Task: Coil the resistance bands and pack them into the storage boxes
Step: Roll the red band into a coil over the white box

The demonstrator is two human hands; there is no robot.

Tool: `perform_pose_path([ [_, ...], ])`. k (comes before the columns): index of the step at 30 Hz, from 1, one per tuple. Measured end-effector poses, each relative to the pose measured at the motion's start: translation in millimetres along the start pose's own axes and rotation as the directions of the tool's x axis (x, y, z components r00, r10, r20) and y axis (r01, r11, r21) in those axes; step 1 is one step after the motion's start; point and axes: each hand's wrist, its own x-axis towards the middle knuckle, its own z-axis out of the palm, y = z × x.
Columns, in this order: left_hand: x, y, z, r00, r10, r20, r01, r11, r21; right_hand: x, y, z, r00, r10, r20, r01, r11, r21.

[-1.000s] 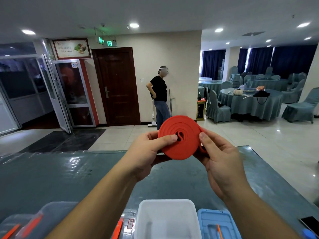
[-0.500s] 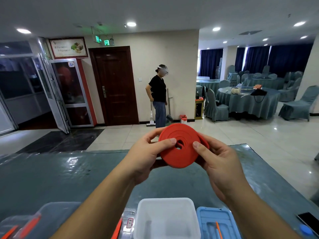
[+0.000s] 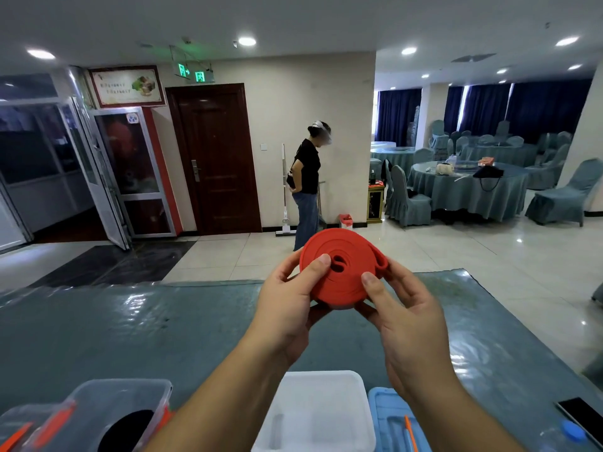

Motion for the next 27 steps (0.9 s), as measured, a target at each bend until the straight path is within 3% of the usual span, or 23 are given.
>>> perform_pose_path([
  [7, 1.3, -15.2, 3.3, 0.997, -0.081, -0.006, 0.081, 0.997, 0.0, 7.3, 3.5, -20.2, 0.997, 0.081, -0.021, -0.081, 0.997, 0.002],
  [14, 7.5, -30.1, -2.9, 0.987, -0.16, 0.036, 0.151, 0.974, 0.171, 12.9, 10.9, -52.0, 0.969, 0.244, 0.033, -0.244, 0.97, -0.004],
  [27, -6.5, -101.0, -6.2, 0.962, -0.264, -0.067, 0.27, 0.957, 0.106, 1.8, 60.0, -100.5, 0.926, 0.377, -0.033, -0.378, 0.926, -0.015],
])
